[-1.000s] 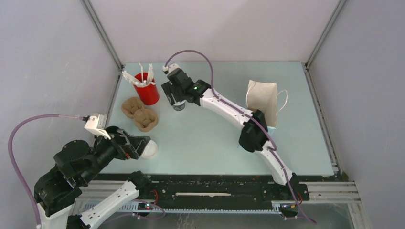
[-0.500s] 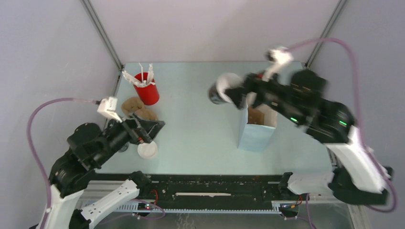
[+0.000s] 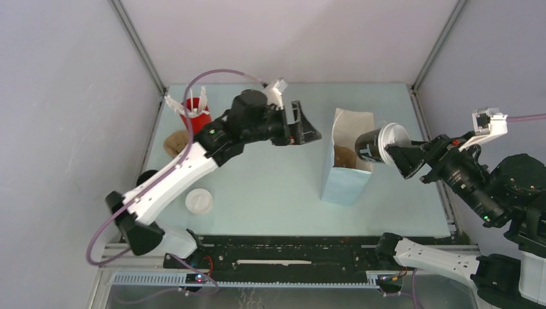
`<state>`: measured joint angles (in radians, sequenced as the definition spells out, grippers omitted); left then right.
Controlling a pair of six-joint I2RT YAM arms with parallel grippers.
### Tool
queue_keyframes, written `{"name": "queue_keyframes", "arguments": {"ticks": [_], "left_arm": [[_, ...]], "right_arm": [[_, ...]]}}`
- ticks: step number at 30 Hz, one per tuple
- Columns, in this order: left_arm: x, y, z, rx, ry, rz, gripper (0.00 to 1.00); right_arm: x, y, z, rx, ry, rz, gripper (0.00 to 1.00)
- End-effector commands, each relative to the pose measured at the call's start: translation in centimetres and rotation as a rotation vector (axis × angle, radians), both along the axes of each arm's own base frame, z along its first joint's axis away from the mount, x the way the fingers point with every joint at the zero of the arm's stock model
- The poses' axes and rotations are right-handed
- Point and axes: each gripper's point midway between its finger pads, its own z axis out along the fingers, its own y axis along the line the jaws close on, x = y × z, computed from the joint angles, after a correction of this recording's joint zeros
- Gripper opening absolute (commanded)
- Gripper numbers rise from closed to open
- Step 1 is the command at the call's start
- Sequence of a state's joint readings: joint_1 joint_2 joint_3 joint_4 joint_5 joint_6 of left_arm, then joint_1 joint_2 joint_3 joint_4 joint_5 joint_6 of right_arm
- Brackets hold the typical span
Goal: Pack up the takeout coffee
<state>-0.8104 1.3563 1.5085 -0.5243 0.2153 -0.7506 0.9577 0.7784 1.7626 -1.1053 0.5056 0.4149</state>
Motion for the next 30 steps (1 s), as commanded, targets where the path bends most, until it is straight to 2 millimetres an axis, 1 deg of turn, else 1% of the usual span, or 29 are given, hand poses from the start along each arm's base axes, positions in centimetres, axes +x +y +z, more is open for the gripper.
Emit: {"name": "queue_keyframes", "arguments": {"ticks": [1,2,4,8,9,10,13,14,17,19,21,22,24,25,26,27,30], "left_arm": [[1.1,-3.6,4.9,-0.094,-0.110,-0.061,0.91],[1.6,-4.3,5.2,-0.086,-0.135,-0.064,0.90],[2.8,-5.6,4.7,-0.056,-0.144,-0.058,0.89],[4.6,-8.2,4.0,0.011,-0.149,-0.073,0.81],[5.1,-8.6,3.6,0.043,-0.154,-0.064,0.79],[5.5,-9.2,2.7,0.077,-0.149,-0.060,0.78],[6.1,-10.3,2.6,0.099,-0.157,-0.079,0.70],[6.5,-10.3,2.5,0.113,-0.158,-0.070,0.67],[7.2,-9.6,2.0,0.180,-0.162,-0.035,0.56],[7.2,-9.4,1.7,0.201,-0.166,-0.042,0.50],[7.1,-9.0,1.2,0.227,-0.168,-0.048,0.40],[7.1,-8.7,1.0,0.244,-0.168,-0.046,0.34],[7.1,-8.0,0.9,0.267,-0.173,-0.045,0.16],[7.2,-7.3,1.1,0.276,-0.180,-0.031,0.08],[7.4,-6.5,1.7,0.277,-0.191,-0.010,0.02],[7.7,-5.6,2.4,0.270,-0.201,0.015,0.00],[8.2,-2.8,4.8,0.198,-0.207,0.089,0.00]], "right_arm": [[-0.9,-2.6,-1.1,0.012,0.035,-0.060,0.68],[-1.2,-3.0,-1.1,0.015,0.033,-0.062,0.68],[-1.6,-3.6,-1.4,0.011,0.038,-0.065,0.68],[-2.0,-3.9,-1.8,0.013,0.048,-0.058,0.68],[-2.1,-4.0,-1.8,0.017,0.048,-0.056,0.68],[-2.2,-4.0,-1.7,0.024,0.047,-0.050,0.68],[-2.3,-4.0,-1.6,0.025,0.045,-0.048,0.67],[-2.2,-4.0,-1.6,0.020,0.044,-0.050,0.67],[-2.1,-3.7,-1.6,0.007,0.044,-0.043,0.67],[-1.8,-3.2,-1.5,-0.002,0.043,-0.035,0.67],[-1.6,-2.7,-1.5,-0.011,0.045,-0.027,0.67],[-1.4,-2.4,-1.4,-0.014,0.043,-0.024,0.67],[-1.1,-1.8,-1.3,-0.022,0.041,-0.016,0.67],[-0.9,-1.4,-1.2,-0.025,0.039,-0.011,0.67],[-0.7,-0.9,-1.2,-0.032,0.041,-0.005,0.67],[-0.4,-0.4,-1.0,-0.035,0.037,0.004,0.68],[0.4,1.8,-0.9,-0.063,0.039,0.044,0.68]]}}
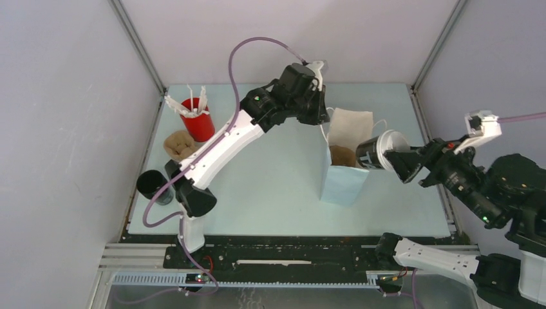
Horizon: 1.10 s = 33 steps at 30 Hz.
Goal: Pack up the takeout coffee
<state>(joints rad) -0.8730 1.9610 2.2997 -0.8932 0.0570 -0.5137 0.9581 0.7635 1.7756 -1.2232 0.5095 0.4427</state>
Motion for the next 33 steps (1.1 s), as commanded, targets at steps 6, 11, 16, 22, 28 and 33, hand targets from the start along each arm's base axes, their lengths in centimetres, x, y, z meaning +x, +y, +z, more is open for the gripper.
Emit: {"name": "queue_keyframes", "arguments": {"ticks": [6,11,16,22,28,33], "left_arm": [[-2.3,9.9,8.4,-0.391,-0.070,0.223,0.00],[-5.0,13.6,5.6,-0.591,-0.009,0.351,0.00],[-7.0,18.3,3.5,-0.672,-0.004,0.496,0.00],[-8.6,22.8,1.0,-0.619,-0.022,0.614,0.00],[-11.2,25.4,-1.6,-0.407,-0.038,0.585,0.22],[-13.8,29.8,-1.3,-0.182,-0.093,0.586,0.73]], "right_arm": [[3.4,8.9,1.7,-0.022,-0.016,0.162,0.67],[4.7,13.5,1.6,-0.039,0.026,0.255,0.66],[5.6,17.2,0.8,-0.061,0.050,0.338,0.65],[7.3,20.8,-0.3,-0.127,0.042,0.403,0.65],[8.3,24.0,-0.1,-0.178,0.031,0.482,0.65],[8.8,24.2,0.6,-0.196,-0.011,0.487,0.66]]}}
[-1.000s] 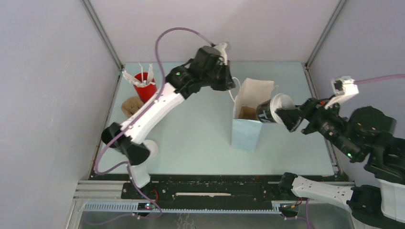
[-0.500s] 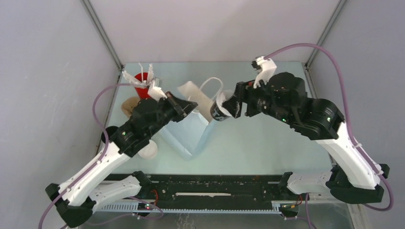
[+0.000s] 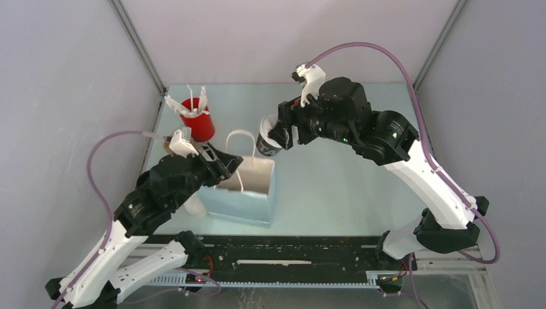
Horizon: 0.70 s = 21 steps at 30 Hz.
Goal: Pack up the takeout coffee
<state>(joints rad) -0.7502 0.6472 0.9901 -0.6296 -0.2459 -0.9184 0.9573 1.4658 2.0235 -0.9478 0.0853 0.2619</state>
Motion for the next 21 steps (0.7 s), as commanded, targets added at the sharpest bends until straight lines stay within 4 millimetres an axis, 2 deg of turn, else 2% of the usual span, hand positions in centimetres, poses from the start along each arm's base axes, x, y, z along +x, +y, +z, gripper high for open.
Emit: {"name": "queue_keyframes", "arguments": {"ticks": [1,3,4,6,8,9,11,13,16,21], "left_arm": [[-2.3,5.8,1.3,0.264,-0.002,0.061,0.79],[-2.9,8.6,2.8,0.358,0.008,0.129,0.93],[-2.9,9.5,3.5,0.407,0.017,0.152,0.96],[-2.8,10.8,3.8,0.527,0.068,0.176,0.98],[-2.9,11.7,2.1,0.633,0.182,0.190,1.00],[-2.8,11.5,0.9,0.653,0.246,0.170,1.00],[-2.5,11.4,-0.6,0.616,0.309,0.172,1.00],[-1.2,10.9,-1.4,0.592,0.338,0.157,0.96],[0.5,11.1,-2.4,0.660,0.410,0.150,0.87],[1.6,10.5,-4.5,0.709,0.434,0.095,0.70]], "right_arm": [[-0.2,-0.4,3.4,0.038,-0.109,0.034,0.66],[0.2,-0.7,3.8,0.035,-0.124,0.016,0.66],[0.4,-0.9,3.9,0.033,-0.122,0.007,0.66],[0.4,-1.4,4.1,0.036,-0.115,-0.009,0.66],[0.2,-1.6,4.2,0.041,-0.118,-0.009,0.66],[0.2,-1.7,4.1,0.045,-0.120,-0.010,0.66],[0.0,-1.9,3.6,0.046,-0.119,-0.007,0.66],[-0.2,-1.9,3.1,0.044,-0.110,0.000,0.66],[-0.5,-2.2,3.1,0.046,-0.106,0.005,0.66],[-1.1,-3.1,3.1,0.061,-0.112,-0.003,0.66]]}}
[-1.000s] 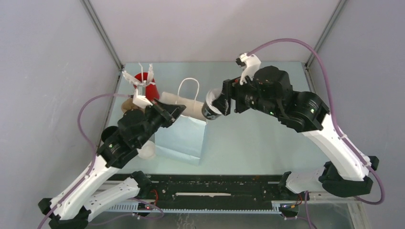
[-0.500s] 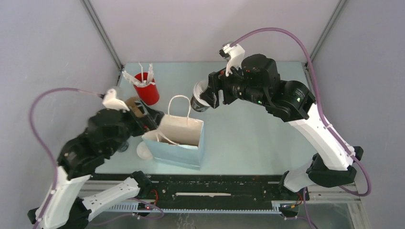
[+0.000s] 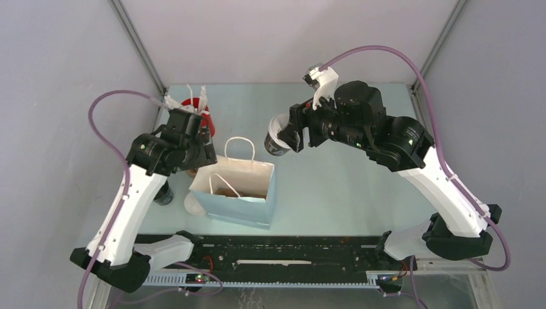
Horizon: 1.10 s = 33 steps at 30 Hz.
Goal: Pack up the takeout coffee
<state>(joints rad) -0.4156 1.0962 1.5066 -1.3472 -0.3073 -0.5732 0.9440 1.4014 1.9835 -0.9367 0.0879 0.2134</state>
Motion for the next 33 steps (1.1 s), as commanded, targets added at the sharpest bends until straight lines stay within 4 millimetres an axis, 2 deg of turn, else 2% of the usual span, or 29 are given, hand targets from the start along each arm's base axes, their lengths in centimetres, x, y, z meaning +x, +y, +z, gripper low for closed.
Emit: {"name": "queue_keyframes", "arguments": {"ticks": [1,4,10,12,15,26,30,33], "left_arm": [[-0.2,-0.2,-1.6,0.032,0.041,-0.090,0.66],[-0.2,-0.2,-3.0,0.059,0.094,-0.095,0.49],[0.7,-0.3,-3.1,0.068,0.055,-0.104,0.19],[1.5,-1.0,-2.4,0.033,0.006,-0.114,0.10],[3.3,-2.8,-0.2,-0.046,-0.117,-0.150,0.01],[9.5,-9.0,10.0,-0.221,-0.474,-0.252,0.00],[10.5,-11.8,12.3,-0.259,-0.579,-0.339,0.00],[11.0,-13.4,12.6,-0.270,-0.634,-0.391,0.00]], "right_arm": [[-0.8,-1.5,2.2,0.066,-0.059,-0.005,0.66],[-1.1,-2.1,2.3,0.071,-0.065,-0.011,0.66],[-1.4,-3.1,2.2,0.067,-0.088,-0.020,0.66],[-1.4,-3.3,2.3,0.061,-0.102,-0.018,0.66],[-1.3,-3.9,2.6,0.055,-0.125,-0.025,0.66],[-1.4,-5.4,4.4,0.059,-0.231,-0.016,0.67],[-1.5,-6.1,4.5,0.036,-0.282,-0.007,0.67],[-1.5,-6.8,4.3,0.019,-0.315,-0.018,0.68]]}}
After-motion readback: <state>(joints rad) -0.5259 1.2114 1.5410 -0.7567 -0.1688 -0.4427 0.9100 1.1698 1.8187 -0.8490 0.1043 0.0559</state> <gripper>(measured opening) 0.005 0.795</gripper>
